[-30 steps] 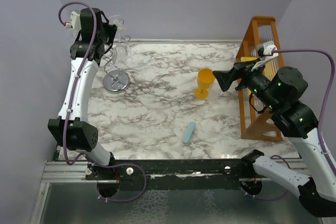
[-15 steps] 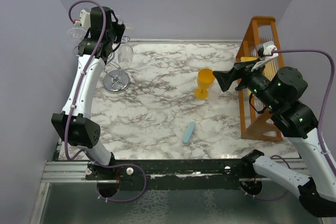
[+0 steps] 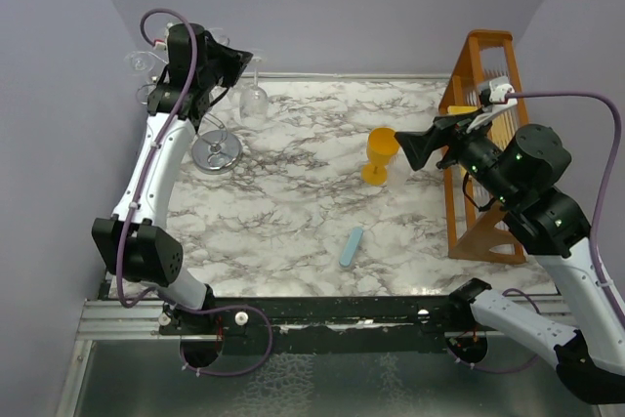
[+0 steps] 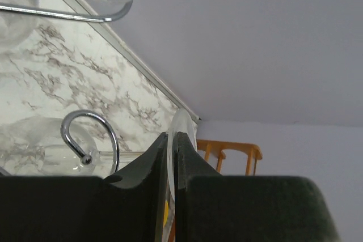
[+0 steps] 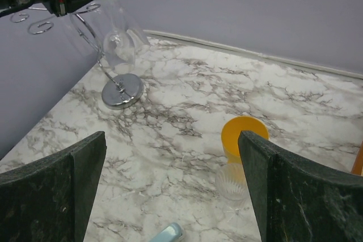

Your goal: Take the wine glass off the wine glass rack

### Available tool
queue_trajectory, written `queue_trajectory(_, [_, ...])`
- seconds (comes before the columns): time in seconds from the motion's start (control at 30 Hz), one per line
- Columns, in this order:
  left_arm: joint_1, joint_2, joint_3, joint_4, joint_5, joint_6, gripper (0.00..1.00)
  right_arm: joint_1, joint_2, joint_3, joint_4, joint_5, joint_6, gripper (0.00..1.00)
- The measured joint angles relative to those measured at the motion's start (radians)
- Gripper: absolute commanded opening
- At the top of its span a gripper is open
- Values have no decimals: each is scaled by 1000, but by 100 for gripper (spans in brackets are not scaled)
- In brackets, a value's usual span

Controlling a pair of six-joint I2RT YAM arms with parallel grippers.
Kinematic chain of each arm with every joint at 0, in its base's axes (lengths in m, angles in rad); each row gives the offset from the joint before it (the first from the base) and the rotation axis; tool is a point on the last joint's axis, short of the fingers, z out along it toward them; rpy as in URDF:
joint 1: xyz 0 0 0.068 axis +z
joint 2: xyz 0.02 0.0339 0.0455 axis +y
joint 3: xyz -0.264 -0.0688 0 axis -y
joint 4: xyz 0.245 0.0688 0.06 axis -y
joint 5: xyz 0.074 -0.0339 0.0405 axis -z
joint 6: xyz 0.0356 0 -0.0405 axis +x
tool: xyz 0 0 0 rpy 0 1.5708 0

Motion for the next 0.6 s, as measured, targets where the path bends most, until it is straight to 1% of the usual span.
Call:
queue_trajectory(0.17, [-1, -90, -138, 119, 139, -23, 0, 0, 7, -8, 18, -40, 35, 100])
queue_trajectory(0.37, [-10, -250, -289, 308, 294, -76, 0, 0, 18, -49, 81, -151, 118, 100])
queue_trajectory(0.47, [-13, -352, -378, 430, 355, -125, 0, 0, 26, -78, 132, -213, 171, 100])
queue_trajectory(0.6, [-13, -467, -493, 614, 420, -222, 0, 0, 54, -138, 257, -330, 286, 100])
